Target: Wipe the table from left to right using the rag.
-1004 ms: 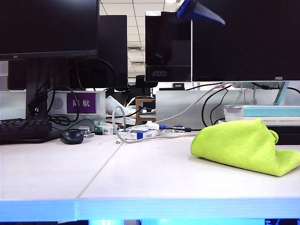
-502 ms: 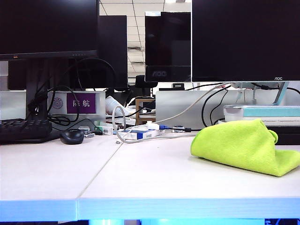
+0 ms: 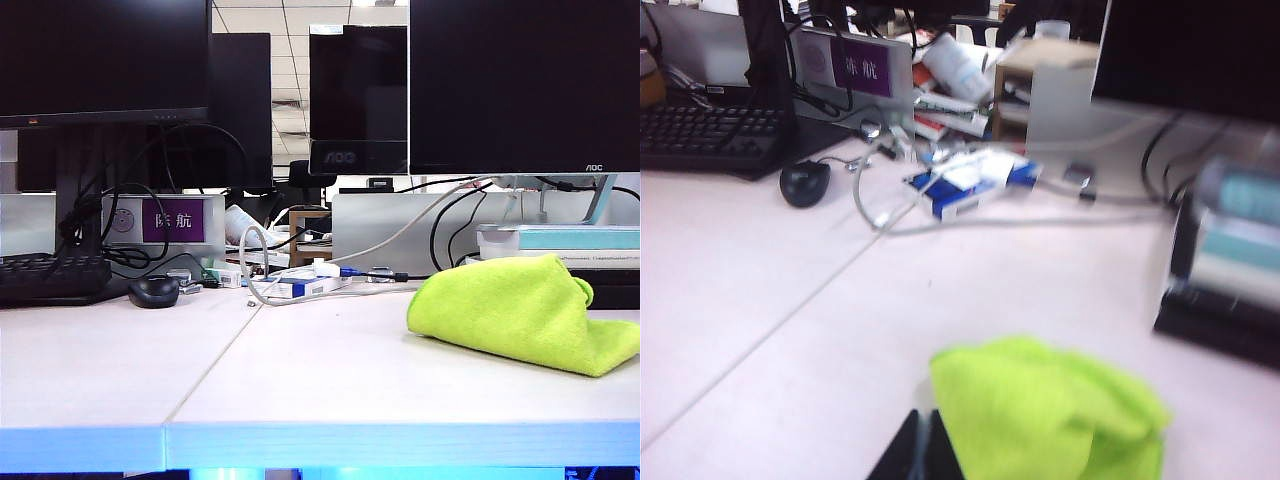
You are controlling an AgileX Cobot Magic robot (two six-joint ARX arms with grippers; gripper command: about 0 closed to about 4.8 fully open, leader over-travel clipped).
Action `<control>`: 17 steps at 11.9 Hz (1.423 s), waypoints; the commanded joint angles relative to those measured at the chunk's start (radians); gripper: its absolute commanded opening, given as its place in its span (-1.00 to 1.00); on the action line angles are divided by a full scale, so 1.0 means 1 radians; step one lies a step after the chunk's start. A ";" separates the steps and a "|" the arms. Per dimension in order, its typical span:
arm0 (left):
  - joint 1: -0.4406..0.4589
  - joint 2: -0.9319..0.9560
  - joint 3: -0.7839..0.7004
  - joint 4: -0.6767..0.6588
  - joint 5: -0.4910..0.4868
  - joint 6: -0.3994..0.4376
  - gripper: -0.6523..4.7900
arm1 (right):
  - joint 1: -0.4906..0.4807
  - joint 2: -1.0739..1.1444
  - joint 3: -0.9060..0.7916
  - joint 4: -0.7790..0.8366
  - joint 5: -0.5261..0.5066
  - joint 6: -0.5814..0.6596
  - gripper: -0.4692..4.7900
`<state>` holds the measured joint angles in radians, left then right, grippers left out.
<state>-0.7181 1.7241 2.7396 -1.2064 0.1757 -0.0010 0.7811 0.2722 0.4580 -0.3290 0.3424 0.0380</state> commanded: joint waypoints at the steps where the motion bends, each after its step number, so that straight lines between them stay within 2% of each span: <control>1: 0.001 -0.110 0.002 -0.127 -0.122 0.029 -0.58 | -0.001 -0.083 -0.186 0.042 0.030 0.015 -0.84; 4: 0.001 -0.200 0.002 -0.208 -0.162 0.037 -0.58 | 0.000 -0.098 -0.281 0.042 0.031 0.020 -0.84; 5: 0.001 -0.307 0.001 -0.227 -0.229 0.056 -0.58 | 0.000 -0.098 -0.298 0.039 0.049 0.100 -0.84; 6: 0.001 -0.340 0.001 -0.227 -0.254 0.057 -0.58 | 0.000 -0.098 -0.298 0.073 0.063 0.123 -0.84; 9: 0.001 -0.476 0.000 -0.228 -0.297 0.024 -0.58 | 0.000 -0.099 -0.298 0.071 0.059 0.123 -0.84; 10: 0.001 -0.539 -0.067 -0.227 -0.425 0.027 -0.58 | 0.000 -0.099 -0.298 0.071 0.059 0.123 -0.84; 11: 0.001 -0.654 -0.306 -0.130 -0.471 0.027 -0.58 | 0.000 -0.099 -0.298 0.071 0.059 0.123 -0.84; 12: 0.003 -0.884 -0.839 0.196 -0.467 0.027 -0.58 | 0.000 -0.099 -0.298 0.071 0.059 0.123 -0.84; 13: 0.014 -1.048 -1.284 0.452 -0.467 0.027 -0.58 | 0.000 -0.099 -0.298 0.071 0.059 0.123 -0.84; 14: 0.071 -1.147 -1.559 0.595 -0.429 0.027 -0.58 | 0.000 -0.099 -0.298 0.071 0.059 0.123 -0.84; 15: 0.189 -1.259 -1.842 0.725 -0.282 0.027 -0.60 | 0.000 -0.099 -0.298 0.071 0.060 0.123 -0.84; 16: 0.238 -1.309 -1.950 0.775 -0.254 0.027 -0.71 | 0.000 -0.098 -0.298 0.071 0.059 0.123 -0.84; 17: 0.336 -1.436 -2.180 0.890 -0.216 0.011 -0.72 | 0.000 -0.098 -0.298 0.071 0.059 0.123 -0.84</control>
<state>-0.4015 0.3222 0.6094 -0.3809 -0.0616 0.0246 0.7815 0.1730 0.1566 -0.2703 0.3996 0.1574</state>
